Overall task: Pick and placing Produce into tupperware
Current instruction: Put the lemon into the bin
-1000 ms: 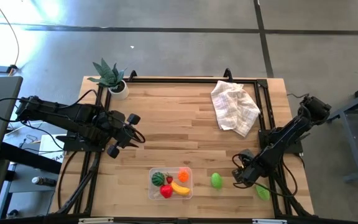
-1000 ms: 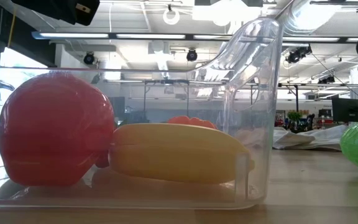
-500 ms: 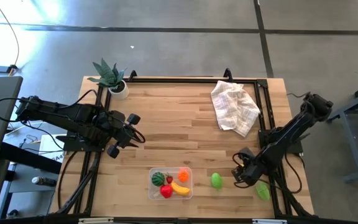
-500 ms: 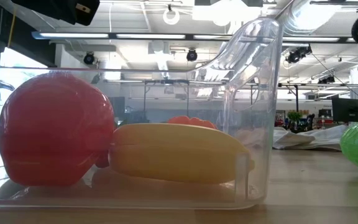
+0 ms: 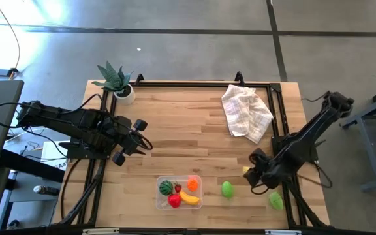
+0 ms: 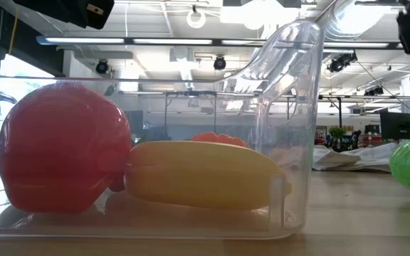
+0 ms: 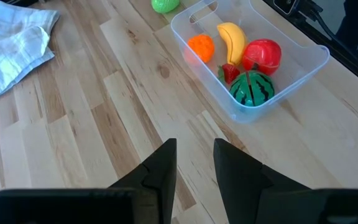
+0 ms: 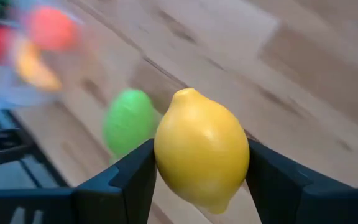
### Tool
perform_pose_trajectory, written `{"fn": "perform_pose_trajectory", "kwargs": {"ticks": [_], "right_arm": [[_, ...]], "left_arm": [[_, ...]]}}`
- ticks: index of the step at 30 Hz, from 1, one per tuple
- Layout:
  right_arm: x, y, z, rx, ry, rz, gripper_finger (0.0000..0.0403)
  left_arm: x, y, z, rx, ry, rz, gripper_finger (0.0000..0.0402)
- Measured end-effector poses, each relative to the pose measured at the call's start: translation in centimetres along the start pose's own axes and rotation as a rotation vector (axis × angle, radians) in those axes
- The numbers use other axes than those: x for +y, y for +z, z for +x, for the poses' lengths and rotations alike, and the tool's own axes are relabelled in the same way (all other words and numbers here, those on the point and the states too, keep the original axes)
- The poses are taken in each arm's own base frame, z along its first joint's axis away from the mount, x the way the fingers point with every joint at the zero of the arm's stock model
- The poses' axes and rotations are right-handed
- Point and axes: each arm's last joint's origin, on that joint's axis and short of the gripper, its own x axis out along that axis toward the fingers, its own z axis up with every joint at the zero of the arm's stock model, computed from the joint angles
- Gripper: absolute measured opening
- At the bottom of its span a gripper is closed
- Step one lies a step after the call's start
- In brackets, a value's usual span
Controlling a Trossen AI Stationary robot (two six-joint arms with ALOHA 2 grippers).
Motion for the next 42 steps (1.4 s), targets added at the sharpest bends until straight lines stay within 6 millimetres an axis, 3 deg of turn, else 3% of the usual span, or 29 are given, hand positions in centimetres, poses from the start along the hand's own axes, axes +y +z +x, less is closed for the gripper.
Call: {"fn": "perform_pose_trajectory", "kwargs": {"ticks": [14,23,28,34,38,42], "right_arm": [[2.0,3.1,-5.2,-0.324,0.432,-0.242,0.0206],[4.2,6.5,-7.1,-0.466,0.539,-0.438,0.0206],[7.1,8.7,-8.4,-0.479,0.510,-0.581,0.0206],[11.7,11.0,-8.8,-0.417,0.322,-0.773,0.0206],[15.1,12.3,-7.8,-0.354,0.224,-0.849,0.0206],[18.1,13.4,-5.2,-0.277,0.146,-0.892,0.0206]], "left_arm": [[0.0,0.0,0.0,0.000,0.000,0.000,0.0095],[0.0,0.0,0.0,0.000,0.000,0.000,0.0095],[0.0,0.0,0.0,0.000,0.000,0.000,0.0095],[0.0,0.0,0.0,0.000,0.000,0.000,0.0095],[0.0,0.0,0.0,0.000,0.000,0.000,0.0095],[0.0,0.0,0.0,0.000,0.000,0.000,0.0095]]}}
